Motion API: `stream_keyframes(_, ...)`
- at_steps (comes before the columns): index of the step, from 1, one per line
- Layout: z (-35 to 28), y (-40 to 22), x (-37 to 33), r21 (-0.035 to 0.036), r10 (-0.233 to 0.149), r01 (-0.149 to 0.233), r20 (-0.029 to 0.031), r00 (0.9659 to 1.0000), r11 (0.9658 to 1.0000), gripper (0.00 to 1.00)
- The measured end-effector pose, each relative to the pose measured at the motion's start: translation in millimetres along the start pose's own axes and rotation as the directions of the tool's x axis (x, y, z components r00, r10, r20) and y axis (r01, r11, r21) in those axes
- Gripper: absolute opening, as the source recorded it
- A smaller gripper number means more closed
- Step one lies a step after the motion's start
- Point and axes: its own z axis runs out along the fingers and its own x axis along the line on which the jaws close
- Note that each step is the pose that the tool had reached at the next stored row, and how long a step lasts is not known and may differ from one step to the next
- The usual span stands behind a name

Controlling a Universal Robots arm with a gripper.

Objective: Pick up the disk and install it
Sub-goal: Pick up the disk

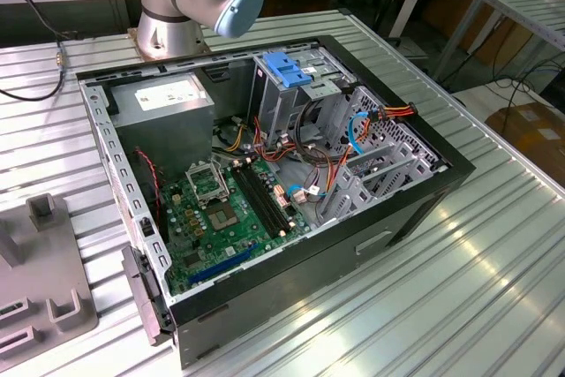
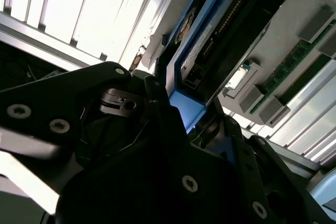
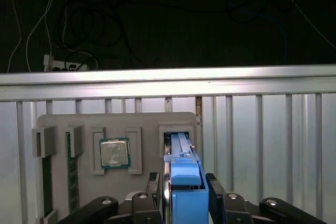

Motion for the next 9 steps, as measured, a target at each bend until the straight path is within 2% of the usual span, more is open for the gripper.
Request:
stream_keyframes(4,0.0,0.0,0.1,-0.0001,0.000,0.000,-0.0001,1.0000,1.0000,0.45)
stream_keyframes(5,0.0,0.0,0.0,-0.0001,0.000,0.000,-0.0001,1.0000,1.0000,0.38)
stream_keyframes(9,0.1,0.0,0.0,-0.0001,0.000,0.000,0.0000,1.0000,1.0000,0.38)
